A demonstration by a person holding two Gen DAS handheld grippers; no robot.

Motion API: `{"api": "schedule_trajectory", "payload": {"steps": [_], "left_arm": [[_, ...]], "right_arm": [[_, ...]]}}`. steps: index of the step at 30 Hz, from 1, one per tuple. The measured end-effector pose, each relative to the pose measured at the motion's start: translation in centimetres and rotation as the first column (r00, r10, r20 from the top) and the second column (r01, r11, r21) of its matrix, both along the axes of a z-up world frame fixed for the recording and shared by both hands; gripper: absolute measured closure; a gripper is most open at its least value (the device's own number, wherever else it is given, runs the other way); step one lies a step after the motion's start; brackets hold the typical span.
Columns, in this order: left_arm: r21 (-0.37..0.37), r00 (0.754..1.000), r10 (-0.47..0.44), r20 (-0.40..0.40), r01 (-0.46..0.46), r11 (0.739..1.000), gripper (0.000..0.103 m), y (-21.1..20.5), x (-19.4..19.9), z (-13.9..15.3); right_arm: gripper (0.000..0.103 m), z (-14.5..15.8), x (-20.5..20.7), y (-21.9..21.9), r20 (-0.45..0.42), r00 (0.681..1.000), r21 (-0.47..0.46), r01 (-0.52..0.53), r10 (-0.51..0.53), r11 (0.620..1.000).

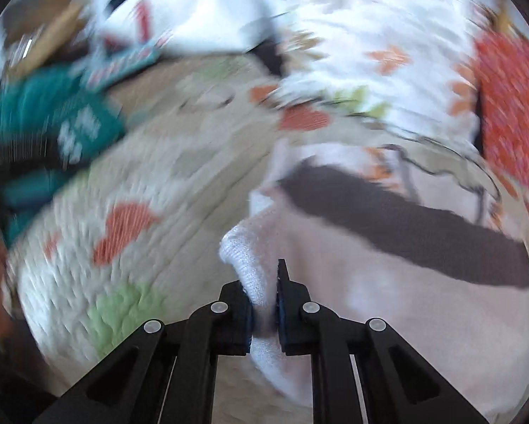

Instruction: Fold small clothes

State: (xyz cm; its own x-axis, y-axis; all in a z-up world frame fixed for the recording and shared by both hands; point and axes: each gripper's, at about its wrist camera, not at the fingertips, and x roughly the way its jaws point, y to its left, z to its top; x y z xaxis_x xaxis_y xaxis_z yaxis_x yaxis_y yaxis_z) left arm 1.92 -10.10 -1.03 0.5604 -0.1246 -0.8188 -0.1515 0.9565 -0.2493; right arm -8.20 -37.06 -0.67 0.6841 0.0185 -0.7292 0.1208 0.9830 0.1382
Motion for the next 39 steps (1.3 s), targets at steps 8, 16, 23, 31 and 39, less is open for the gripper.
{"api": "schedule_trajectory", "payload": {"steps": [8,16,23,31,39], "left_arm": [[0.021,0.989,-0.145,-0.001,0.145,0.989,0.023,-6.7,-1.5,0.3],[0.015,0.915,-0.403,-0.023,0.403,0.915,0.023,-16.7,-5.4,-0.3],[0.029,0.843,-0.538,-0.022,0.538,0.842,0.023,-22.4,-9.2,-0.8],[0.047,0.778,-0.627,0.018,0.626,0.778,0.023,-26.9,-11.6,-0.7],[0.047,0.617,-0.787,0.010,0.786,0.616,0.029,-32.9,-15.0,-2.9]], "right_arm": [[0.093,2.9,-10.4,-18.0,0.022,0.928,0.154,0.365,-0.372,0.918],[0.093,-2.8,-18.2,-24.0,-0.184,0.840,0.143,0.537,-0.511,0.831],[0.085,-1.9,-17.1,-23.0,-0.230,0.857,0.043,0.482,-0.461,0.875],[0.060,2.2,-19.5,-25.3,-0.085,0.867,0.074,0.497,-0.491,0.864],[0.061,-1.9,-13.2,-26.8,-0.174,0.940,0.337,0.337,-0.294,0.879]]}}
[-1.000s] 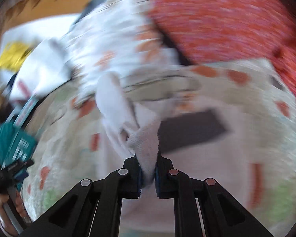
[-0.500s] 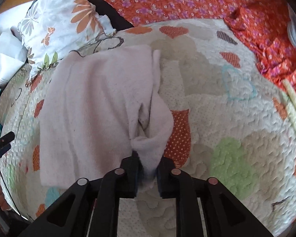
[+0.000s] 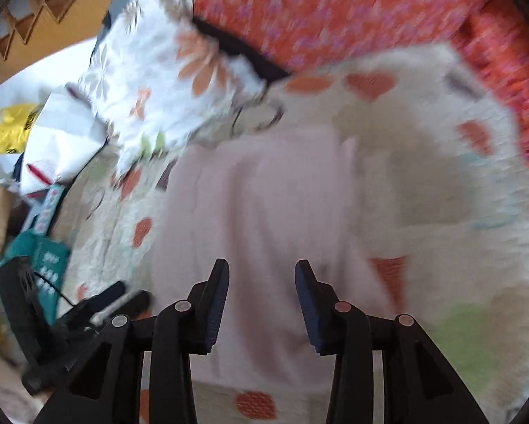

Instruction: Fold small clothes

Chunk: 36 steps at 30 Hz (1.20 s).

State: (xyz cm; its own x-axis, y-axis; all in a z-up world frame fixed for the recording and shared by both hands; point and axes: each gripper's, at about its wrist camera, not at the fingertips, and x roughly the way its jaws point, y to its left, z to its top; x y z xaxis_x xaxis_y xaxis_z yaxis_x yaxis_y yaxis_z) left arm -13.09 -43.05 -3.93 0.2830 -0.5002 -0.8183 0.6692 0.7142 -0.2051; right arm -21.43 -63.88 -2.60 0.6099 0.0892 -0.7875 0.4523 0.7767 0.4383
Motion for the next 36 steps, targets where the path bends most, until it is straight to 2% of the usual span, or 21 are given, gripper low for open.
{"api": "schedule_trajectory", "payload": {"steps": [2,3,4,5,6,7,8,11,13,15,17,20,21,23,25,27,29,32,33,34,36], "left_arm": [[0.072,1.000,-0.006,-0.026,0.008,0.997,0.040,-0.8,-0.3,-1.4],[0.087,0.998,0.008,-0.065,-0.003,0.996,0.040,-0.8,-0.2,-2.5],[0.088,0.995,0.025,-0.094,-0.017,0.996,0.040,-0.6,0.0,-3.1],[0.071,0.994,0.042,-0.101,-0.035,0.997,0.040,-0.3,0.1,-3.3],[0.069,0.995,0.041,-0.093,-0.034,0.997,0.040,-0.3,0.0,-3.2],[0.074,0.995,0.037,-0.090,-0.031,0.997,0.040,-0.4,0.0,-3.1],[0.073,0.995,0.039,-0.094,-0.032,0.997,0.040,-0.4,0.0,-3.1],[0.050,0.989,0.067,-0.135,-0.061,0.997,0.040,-0.1,0.6,-3.1],[0.048,0.988,0.070,-0.138,-0.064,0.997,0.040,0.0,0.6,-3.1],[0.044,0.988,0.077,-0.136,-0.072,0.996,0.040,0.1,0.4,-3.1],[0.040,0.987,0.082,-0.135,-0.077,0.996,0.040,0.0,0.4,-3.1],[0.027,0.986,0.094,-0.140,-0.091,0.995,0.040,0.2,0.5,-3.1],[0.022,0.985,0.096,-0.146,-0.094,0.995,0.040,0.4,0.6,-3.1],[0.016,0.983,0.097,-0.157,-0.096,0.995,0.040,0.6,0.8,-3.1],[0.018,0.984,0.092,-0.156,-0.090,0.996,0.040,0.5,0.9,-3.1],[0.022,0.985,0.089,-0.151,-0.086,0.996,0.040,0.3,0.9,-3.1],[0.026,0.985,0.083,-0.148,-0.080,0.996,0.039,0.2,1.0,-3.1],[0.024,0.984,0.081,-0.162,-0.078,0.997,0.039,0.1,1.1,-3.1],[0.025,0.983,0.080,-0.163,-0.077,0.997,0.039,0.0,1.2,-3.1],[0.026,0.983,0.078,-0.164,-0.075,0.997,0.039,0.0,1.2,-3.1],[0.031,0.983,0.076,-0.165,-0.072,0.997,0.039,0.1,1.0,-3.0]], "right_arm": [[0.067,-1.5,0.3,-1.0,-0.062,0.997,-0.021,0.047,-0.048,0.999],[0.077,-1.8,0.2,-1.6,-0.075,0.994,-0.030,0.074,-0.076,0.997],[0.079,-1.8,-0.1,-2.2,-0.089,0.990,-0.059,0.102,-0.108,0.993],[0.077,-1.4,-0.3,-2.3,-0.108,0.984,-0.126,0.127,-0.140,0.984],[0.068,-0.8,-0.5,-2.3,-0.137,0.973,-0.238,0.152,-0.188,0.959],[0.067,-0.2,-0.8,-2.3,-0.136,0.966,-0.324,0.168,-0.222,0.931],[0.067,0.4,-1.2,-2.6,-0.111,0.969,-0.320,0.174,-0.219,0.931],[0.067,2.3,-0.8,-2.2,0.005,0.990,-0.197,0.141,-0.143,0.970],[0.067,3.1,1.7,-0.9,0.038,0.999,-0.151,0.025,-0.019,0.988],[0.067,3.0,4.9,0.2,0.065,0.993,-0.060,-0.099,0.103,0.993],[0.067,2.0,8.9,1.5,0.089,0.968,0.067,-0.239,0.233,0.969],[0.067,-0.5,14.7,3.4,0.062,0.931,0.155,-0.365,0.360,0.918],[0.067,-1.1,15.7,3.6,0.042,0.932,0.153,-0.363,0.361,0.919],[0.076,-2.7,18.9,3.2,0.000,0.939,0.139,-0.341,0.344,0.930],[0.077,-4.0,21.7,1.9,-0.070,0.956,0.089,-0.277,0.284,0.957],[0.079,-4.9,23.9,1.0,-0.097,0.959,0.076,-0.258,0.265,0.963],[0.079,-4.7,25.3,0.3,-0.095,0.963,0.062,-0.245,0.250,0.967],[0.078,-3.5,26.4,-0.2,-0.131,0.964,-0.025,-0.238,0.233,0.971],[0.076,-2.6,26.3,-0.6,-0.132,0.969,-0.070,-0.219,0.208,0.973],[0.069,-1.9,26.1,-1.0,-0.132,0.974,-0.100,-0.198,0.184,0.975],[0.065,-0.3,25.3,-2.1,-0.119,0.984,-0.141,-0.152,0.135,0.978]]}}
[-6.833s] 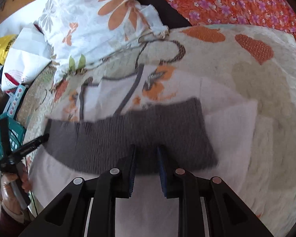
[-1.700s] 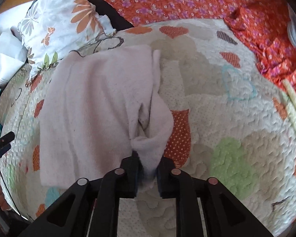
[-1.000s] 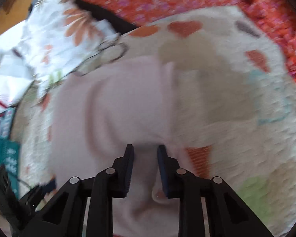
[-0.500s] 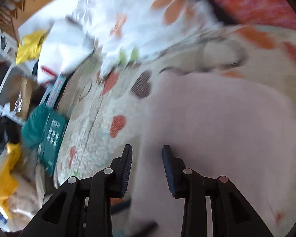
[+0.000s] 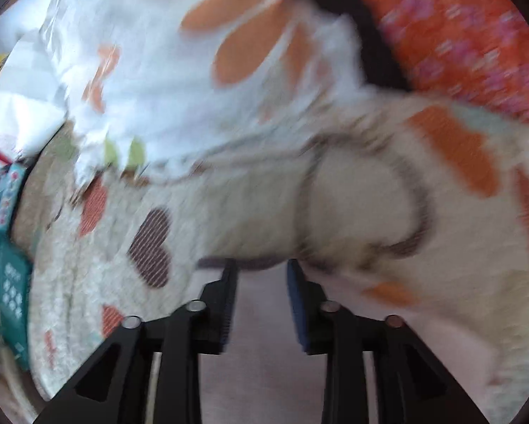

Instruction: Fold small clothes

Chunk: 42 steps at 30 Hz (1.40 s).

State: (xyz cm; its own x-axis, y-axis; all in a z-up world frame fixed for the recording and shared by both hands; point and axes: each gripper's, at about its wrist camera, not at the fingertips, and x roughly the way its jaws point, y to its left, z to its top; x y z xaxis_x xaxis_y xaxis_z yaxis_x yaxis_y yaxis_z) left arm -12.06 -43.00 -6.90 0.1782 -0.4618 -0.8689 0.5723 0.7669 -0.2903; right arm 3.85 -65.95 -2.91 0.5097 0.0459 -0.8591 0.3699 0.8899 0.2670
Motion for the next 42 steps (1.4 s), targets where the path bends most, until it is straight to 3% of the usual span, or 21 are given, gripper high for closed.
{"api": "schedule_trajectory", "payload": {"steps": [6,11,15,17,20,23,26,29,31,35,42], "left_arm": [[0.015,1.000,0.010,-0.025,-0.010,1.000,0.039,0.0,0.4,0.4],[-0.003,0.999,0.048,-0.007,-0.048,0.999,0.039,0.8,1.1,2.1],[-0.035,0.995,0.076,0.061,-0.074,0.997,0.039,2.0,0.8,3.9],[-0.041,0.992,0.075,0.104,-0.071,0.997,0.039,2.2,0.6,4.5],[-0.025,0.986,0.049,0.159,-0.046,0.999,0.039,2.3,0.1,5.0],[0.029,0.980,0.052,0.191,-0.059,0.998,0.039,2.5,-0.2,4.9],[0.042,0.986,0.078,0.149,-0.085,0.995,0.039,2.6,-0.1,4.4],[0.062,0.989,0.077,0.124,-0.085,0.994,0.039,2.6,-1.2,3.9],[0.064,0.987,0.058,0.150,-0.068,0.996,0.039,2.9,-2.5,4.0],[0.085,0.967,0.010,0.255,-0.032,0.996,0.038,4.4,-5.1,4.2],[0.144,0.949,-0.055,0.310,0.011,0.989,0.038,3.1,-7.4,3.6]], "right_arm": [[0.064,3.5,-8.4,-1.6,-0.018,0.998,-0.093,0.057,-0.059,0.994],[0.064,2.3,-18.0,-0.1,-0.058,0.997,-0.058,0.055,-0.059,0.997],[0.065,1.1,-24.4,-0.6,-0.065,0.985,-0.100,0.151,-0.158,0.983],[0.067,0.9,-27.3,-1.6,-0.025,0.976,-0.073,0.215,-0.218,0.974],[0.067,1.0,-29.9,-2.5,0.097,0.964,0.056,0.244,-0.249,0.968],[0.068,0.8,-30.6,-2.0,0.182,0.955,0.158,0.205,-0.233,0.966],[0.072,-0.2,-29.4,-1.1,0.189,0.968,0.244,0.116,-0.165,0.963],[0.072,-2.4,-28.8,-1.5,0.067,0.976,0.222,0.188,-0.208,0.957],[0.070,-3.7,-29.5,-2.3,0.019,0.965,0.183,0.253,-0.261,0.950],[0.069,-4.0,-31.1,-3.7,0.063,0.952,0.276,0.272,-0.299,0.922],[0.069,-3.8,-30.6,-3.4,0.114,0.948,0.268,0.260,-0.299,0.928]]}}
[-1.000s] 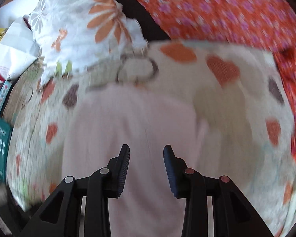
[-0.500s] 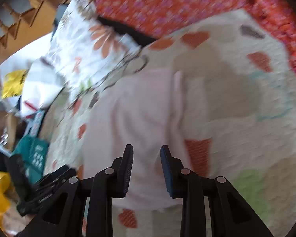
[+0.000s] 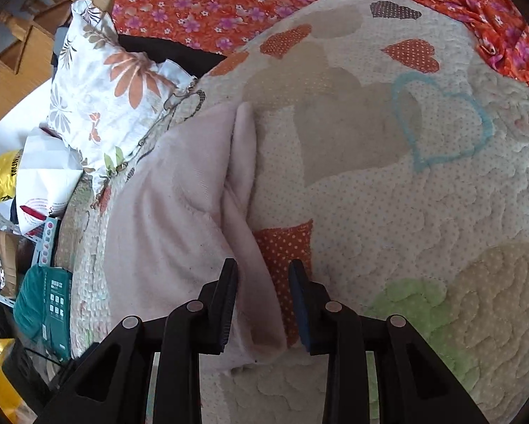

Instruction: Fold small clothes

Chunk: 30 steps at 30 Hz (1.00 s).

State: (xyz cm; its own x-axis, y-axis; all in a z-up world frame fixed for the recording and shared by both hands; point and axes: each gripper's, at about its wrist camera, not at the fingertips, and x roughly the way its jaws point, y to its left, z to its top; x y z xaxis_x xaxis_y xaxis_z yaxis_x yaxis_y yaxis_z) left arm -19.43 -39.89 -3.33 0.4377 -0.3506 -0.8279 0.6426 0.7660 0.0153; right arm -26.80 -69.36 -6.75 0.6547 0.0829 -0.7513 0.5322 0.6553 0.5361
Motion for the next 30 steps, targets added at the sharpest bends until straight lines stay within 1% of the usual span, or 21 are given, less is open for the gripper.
{"api": "schedule_trajectory", "payload": {"steps": [5,7,8,9,11,12,13,15,16,17,19,22,24,25,26,27,28,29,30], "left_arm": [[0.028,0.999,-0.017,0.029,0.016,0.999,0.038,-2.7,0.3,-0.4],[0.077,0.999,0.011,0.042,-0.015,0.997,0.039,-3.3,1.0,-1.0],[0.106,0.998,0.038,0.052,-0.043,0.993,0.045,-3.3,1.4,-1.3],[0.117,0.996,0.072,0.051,-0.078,0.990,0.046,-2.9,2.0,-1.5],[0.093,0.990,0.143,0.001,-0.143,0.985,0.046,-1.5,3.3,-1.9],[0.077,0.981,0.188,-0.041,-0.184,0.980,0.046,-0.5,4.0,-2.1],[0.065,0.976,0.209,-0.066,-0.204,0.977,0.046,0.1,4.4,-2.1],[0.029,0.970,0.221,-0.104,-0.219,0.975,0.046,0.9,4.3,-1.5],[0.017,0.970,0.218,-0.106,-0.217,0.976,0.046,1.0,4.1,-1.1],[0.007,0.971,0.214,-0.103,-0.215,0.977,0.046,1.1,3.7,-0.6],[-0.015,0.972,0.214,-0.096,-0.216,0.976,0.046,1.2,3.0,0.4],[-0.049,0.966,0.239,-0.095,-0.244,0.969,0.045,1.7,2.4,1.6],[-0.070,0.964,0.255,-0.077,-0.260,0.963,0.042,2.2,1.9,2.5],[-0.082,0.963,0.262,-0.066,-0.267,0.960,0.039,2.4,1.8,3.0],[-0.092,0.961,0.270,-0.059,-0.275,0.957,0.038,2.7,1.8,3.4],[-0.106,0.958,0.283,-0.049,-0.287,0.952,0.037,3.2,1.8,4.0],[-0.116,0.956,0.291,-0.044,-0.294,0.949,0.035,3.6,1.9,4.4],[-0.126,0.953,0.300,-0.039,-0.302,0.945,0.033,4.0,1.9,4.8],[-0.138,0.949,0.313,-0.031,-0.315,0.939,0.033,4.6,2.0,5.3]], "right_arm": [[0.069,1.0,-0.6,0.7,0.019,1.000,-0.064,-0.021,0.022,0.998],[0.069,0.9,-0.7,0.7,0.019,1.000,-0.063,-0.023,0.024,0.998],[0.069,0.8,-0.7,0.6,0.018,1.000,-0.058,-0.020,0.021,0.998],[0.069,0.7,-0.8,0.5,0.016,1.000,-0.056,-0.014,0.015,0.998],[0.069,0.6,-1.1,0.0,0.012,1.000,-0.059,0.007,-0.007,0.998],[0.069,0.5,-1.4,-0.3,0.002,0.999,-0.073,0.032,-0.032,0.997],[0.069,0.6,-1.6,-0.6,-0.012,0.998,-0.100,0.054,-0.055,0.994],[0.068,0.9,-1.7,-1.1,-0.072,0.991,-0.220,0.096,-0.114,0.971],[0.064,1.1,-1.7,-1.4,-0.107,0.983,-0.289,0.113,-0.150,0.951],[0.063,1.2,-1.7,-1.6,-0.125,0.977,-0.327,0.126,-0.175,0.937],[0.060,1.2,-1.6,-2.2,-0.164,0.962,-0.395,0.137,-0.217,0.908],[0.055,0.5,-1.3,-3.0,-0.238,0.937,-0.493,0.111,-0.257,0.863],[0.049,-0.4,-1.3,-3.7,-0.292,0.914,-0.529,0.091,-0.282,0.844],[0.048,-0.9,-1.4,-4.1,-0.315,0.903,-0.530,0.087,-0.291,0.844],[0.045,-1.4,-1.7,-4.6,-0.325,0.898,-0.516,0.095,-0.297,0.851],[0.035,-1.5,-1.9,-4.9,-0.318,0.898,-0.511,0.108,-0.304,0.853],[0.021,-1.6,-2.2,-5.2,-0.315,0.893,-0.520,0.120,-0.321,0.845],[0.011,-1.9,-2.4,-5.4,-0.326,0.879,-0.548,0.124,-0.347,0.827],[0.000,-2.3,-2.8,-5.6,-0.313,0.873,-0.579,0.138,-0.375,0.804]]}}
